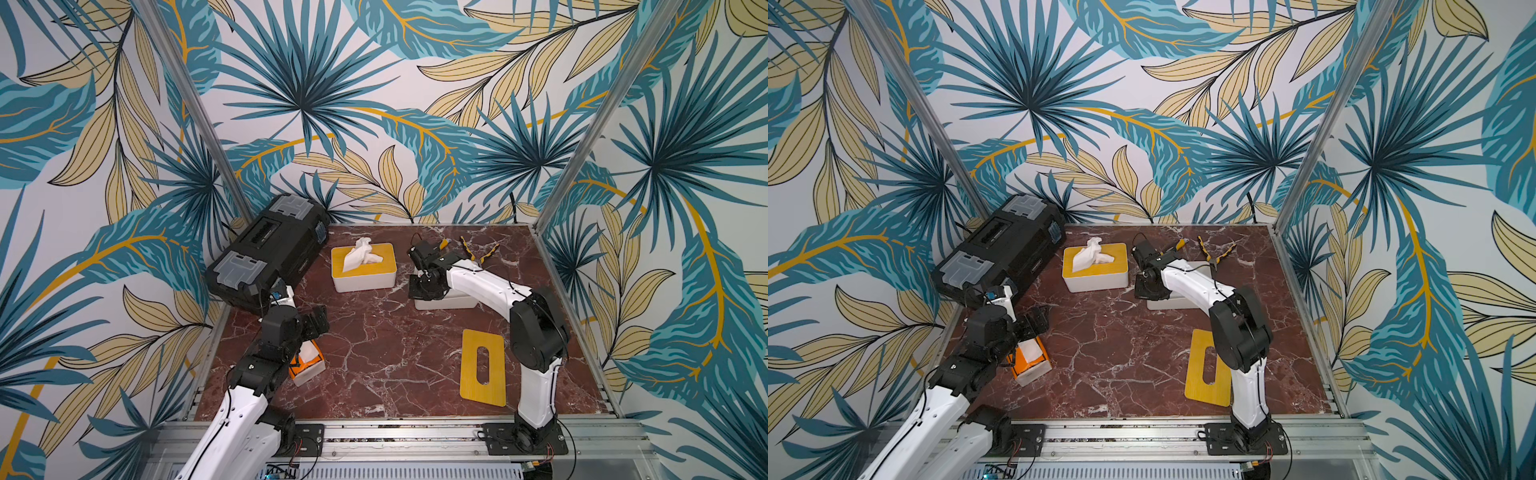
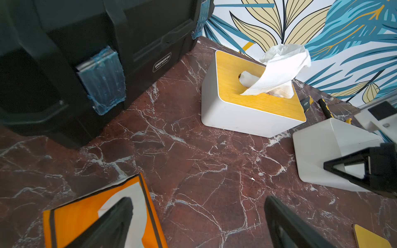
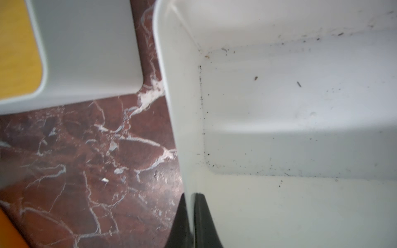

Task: Put the tissue paper into the tissue box
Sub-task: Move the tissue box to the center of the board, then pick up the paper towel from the center of the board.

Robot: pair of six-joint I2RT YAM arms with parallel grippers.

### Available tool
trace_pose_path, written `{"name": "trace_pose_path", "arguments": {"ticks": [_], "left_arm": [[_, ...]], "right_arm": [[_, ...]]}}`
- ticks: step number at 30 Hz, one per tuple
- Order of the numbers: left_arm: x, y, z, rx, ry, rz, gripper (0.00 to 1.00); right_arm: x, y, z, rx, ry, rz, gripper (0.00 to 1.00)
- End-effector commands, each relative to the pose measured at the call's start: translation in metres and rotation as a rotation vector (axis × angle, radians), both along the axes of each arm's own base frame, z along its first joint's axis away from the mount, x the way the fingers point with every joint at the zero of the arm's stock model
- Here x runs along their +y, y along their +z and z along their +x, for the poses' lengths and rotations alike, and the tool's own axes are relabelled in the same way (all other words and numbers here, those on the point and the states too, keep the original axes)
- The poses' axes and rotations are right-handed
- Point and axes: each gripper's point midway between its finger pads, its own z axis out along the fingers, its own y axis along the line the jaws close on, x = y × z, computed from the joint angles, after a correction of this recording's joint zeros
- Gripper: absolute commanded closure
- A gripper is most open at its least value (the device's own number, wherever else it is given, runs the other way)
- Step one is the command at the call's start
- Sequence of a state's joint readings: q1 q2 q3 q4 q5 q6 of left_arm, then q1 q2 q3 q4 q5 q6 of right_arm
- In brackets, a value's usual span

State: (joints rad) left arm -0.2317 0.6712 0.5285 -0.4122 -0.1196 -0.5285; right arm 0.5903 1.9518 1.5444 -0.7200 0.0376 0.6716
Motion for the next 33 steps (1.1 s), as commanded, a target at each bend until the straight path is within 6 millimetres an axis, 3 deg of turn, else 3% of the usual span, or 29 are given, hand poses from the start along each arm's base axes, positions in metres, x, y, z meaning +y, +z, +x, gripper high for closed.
{"name": "trace_pose_path", "arguments": {"ticks": [1, 9, 15, 17, 20, 25, 33], "left_arm": [[0.009, 0.01, -0.001, -0.019, 0.051, 0.006, 0.0], [0.033, -0.005, -0.011, 0.053, 0.201, 0.02, 0.0], [0.051, -0.013, -0.029, 0.105, 0.323, 0.013, 0.0], [0.055, -0.016, -0.036, 0.135, 0.362, 0.003, 0.0], [0.064, -0.019, -0.049, 0.204, 0.431, 0.012, 0.0], [0.066, -0.019, -0.055, 0.319, 0.434, 0.068, 0.0], [0.059, -0.045, -0.054, 0.445, 0.406, 0.089, 0.0]], "right_arm": [[0.041, 0.005, -0.026, 0.03, -0.044, 0.161, 1.0], [0.131, 0.003, -0.077, 0.036, 0.019, 0.298, 0.97], [0.17, -0.003, -0.083, 0.034, -0.005, 0.393, 0.89], [0.176, 0.002, -0.079, 0.014, -0.014, 0.425, 0.83], [0.18, 0.015, -0.072, -0.025, -0.016, 0.45, 0.68], [0.18, 0.041, -0.065, -0.087, 0.024, 0.431, 0.46], [0.159, 0.092, -0.064, -0.213, 0.07, 0.414, 0.39]]}}
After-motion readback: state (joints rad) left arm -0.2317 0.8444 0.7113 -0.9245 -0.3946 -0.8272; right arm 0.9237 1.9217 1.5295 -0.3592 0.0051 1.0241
